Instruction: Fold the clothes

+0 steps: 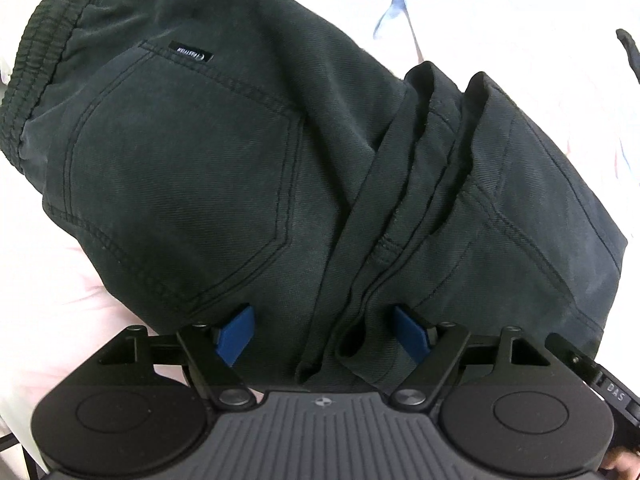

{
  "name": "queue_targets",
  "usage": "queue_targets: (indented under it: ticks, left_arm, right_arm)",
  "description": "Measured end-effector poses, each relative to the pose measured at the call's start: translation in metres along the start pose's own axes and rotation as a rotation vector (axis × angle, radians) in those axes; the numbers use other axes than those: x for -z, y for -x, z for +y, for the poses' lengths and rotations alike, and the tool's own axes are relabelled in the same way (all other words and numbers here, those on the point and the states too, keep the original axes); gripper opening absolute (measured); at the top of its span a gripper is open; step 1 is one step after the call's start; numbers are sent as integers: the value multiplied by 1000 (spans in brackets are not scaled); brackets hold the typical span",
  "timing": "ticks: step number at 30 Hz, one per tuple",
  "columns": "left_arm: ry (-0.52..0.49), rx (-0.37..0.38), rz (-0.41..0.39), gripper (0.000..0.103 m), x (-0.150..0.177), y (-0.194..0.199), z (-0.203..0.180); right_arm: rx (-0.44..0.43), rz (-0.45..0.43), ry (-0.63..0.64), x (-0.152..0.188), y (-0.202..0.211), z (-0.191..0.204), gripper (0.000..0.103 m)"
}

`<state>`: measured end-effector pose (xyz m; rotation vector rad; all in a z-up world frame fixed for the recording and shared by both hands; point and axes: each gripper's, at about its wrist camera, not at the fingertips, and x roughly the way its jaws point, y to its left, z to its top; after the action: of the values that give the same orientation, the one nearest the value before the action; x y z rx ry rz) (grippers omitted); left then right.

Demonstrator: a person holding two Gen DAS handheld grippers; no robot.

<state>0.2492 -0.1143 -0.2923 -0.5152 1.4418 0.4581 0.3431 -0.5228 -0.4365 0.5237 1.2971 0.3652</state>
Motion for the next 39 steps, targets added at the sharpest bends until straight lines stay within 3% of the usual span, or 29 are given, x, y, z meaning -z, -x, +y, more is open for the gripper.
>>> queue_targets:
  ticks: [1, 3, 6, 9, 17, 23, 31, 39]
  left_arm:
    - [-7, 1, -1, 77, 1, 2, 0]
    - [-12, 6, -10, 77, 3, 7, 2]
    - [-14, 14, -25, 74, 8, 16, 6]
    - [-14, 23, -41, 73, 11, 25, 14]
    - [-59, 38, -131, 74, -7, 72, 10]
    - [-40, 29, -153, 74, 7, 108, 39]
    - [-81, 30, -163, 75, 2, 124, 79]
    - [-169, 54, -130, 75, -24, 108, 129]
  right_arm:
    - [-8, 1, -8, 0, 1, -2, 77]
    - [-8, -5, -2, -2, 5, 2, 57]
    - [-6, -21, 14, -3, 15, 12, 35]
    - [-6, -40, 10, -1, 26, 21, 23]
    - [-45, -129, -51, 8, 69, 44, 20]
    - [-43, -160, -83, 8, 102, 60, 20]
    - [67, -196, -33, 16, 108, 118, 20]
    - [203, -263, -17, 24, 107, 194, 20]
